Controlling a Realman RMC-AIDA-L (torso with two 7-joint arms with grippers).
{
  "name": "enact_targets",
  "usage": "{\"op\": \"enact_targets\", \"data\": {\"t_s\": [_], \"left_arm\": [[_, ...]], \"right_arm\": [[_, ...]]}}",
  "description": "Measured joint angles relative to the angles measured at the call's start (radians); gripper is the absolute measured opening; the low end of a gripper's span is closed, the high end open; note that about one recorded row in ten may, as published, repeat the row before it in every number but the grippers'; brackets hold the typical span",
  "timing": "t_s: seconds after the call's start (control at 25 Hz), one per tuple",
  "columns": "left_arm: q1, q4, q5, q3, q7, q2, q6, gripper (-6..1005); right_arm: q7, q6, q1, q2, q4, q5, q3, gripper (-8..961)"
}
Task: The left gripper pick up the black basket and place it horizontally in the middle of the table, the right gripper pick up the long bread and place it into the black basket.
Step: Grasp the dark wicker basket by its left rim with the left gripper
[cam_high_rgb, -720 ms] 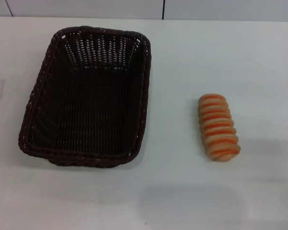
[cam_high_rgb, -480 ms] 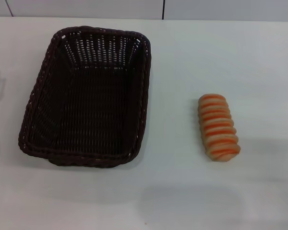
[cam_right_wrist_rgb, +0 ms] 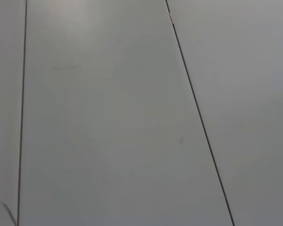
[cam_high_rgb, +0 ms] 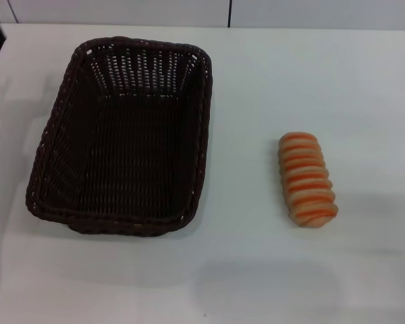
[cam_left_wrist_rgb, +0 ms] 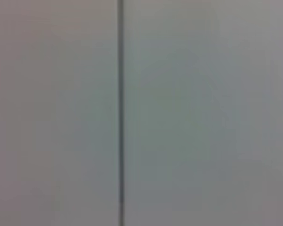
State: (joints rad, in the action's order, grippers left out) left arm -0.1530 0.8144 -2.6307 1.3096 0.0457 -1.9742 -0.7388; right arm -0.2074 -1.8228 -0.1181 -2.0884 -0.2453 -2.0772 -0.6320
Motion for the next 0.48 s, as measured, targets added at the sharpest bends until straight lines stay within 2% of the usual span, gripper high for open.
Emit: {"op": "enact_targets", "data": {"t_s": [0.04,0.08,0.12,0.16,0.2,0.28,0.36,0.4,0.44,0.48], "left_arm": [[0.010,0.051,-0.024,0.014,0.000,0.005,0.063,751],[0.010,0.051,-0.024,0.014,0.000,0.005,0.063,749],[0.027,0.127,-0.051,0.037,0.000,0.008,0.144,747],[0.062,0.316,-0.115,0.085,0.001,0.010,0.372,745],[0.079,0.422,-0.140,0.107,0.001,0.008,0.521,743],[0.094,0.548,-0.157,0.127,0.002,0.004,0.714,740],[0.094,0.548,-0.157,0.127,0.002,0.004,0.714,736],[0.105,0.706,-0.160,0.155,0.022,-0.015,0.999,735],[0.105,0.706,-0.160,0.155,0.022,-0.015,0.999,733],[0.107,0.770,-0.160,0.178,0.051,-0.037,1.132,731]], "right_arm": [[0.000,0.001,0.000,0.000,0.000,0.000,0.000,790],[-0.001,0.002,0.000,0.000,0.000,0.000,0.000,790],[-0.002,0.003,0.000,0.000,0.000,0.001,0.000,790],[-0.006,0.004,0.001,0.001,-0.001,0.001,0.000,789],[-0.007,0.004,0.001,0.001,-0.001,0.002,0.000,789],[-0.008,0.004,0.002,0.001,-0.001,0.002,0.000,789],[-0.008,0.005,0.002,0.001,0.000,0.004,0.000,789],[-0.008,0.005,0.002,0.001,0.000,0.004,0.000,789],[-0.008,0.005,0.002,0.001,0.000,0.004,0.000,789],[-0.008,0.006,0.001,0.002,0.001,0.004,0.000,789]]}}
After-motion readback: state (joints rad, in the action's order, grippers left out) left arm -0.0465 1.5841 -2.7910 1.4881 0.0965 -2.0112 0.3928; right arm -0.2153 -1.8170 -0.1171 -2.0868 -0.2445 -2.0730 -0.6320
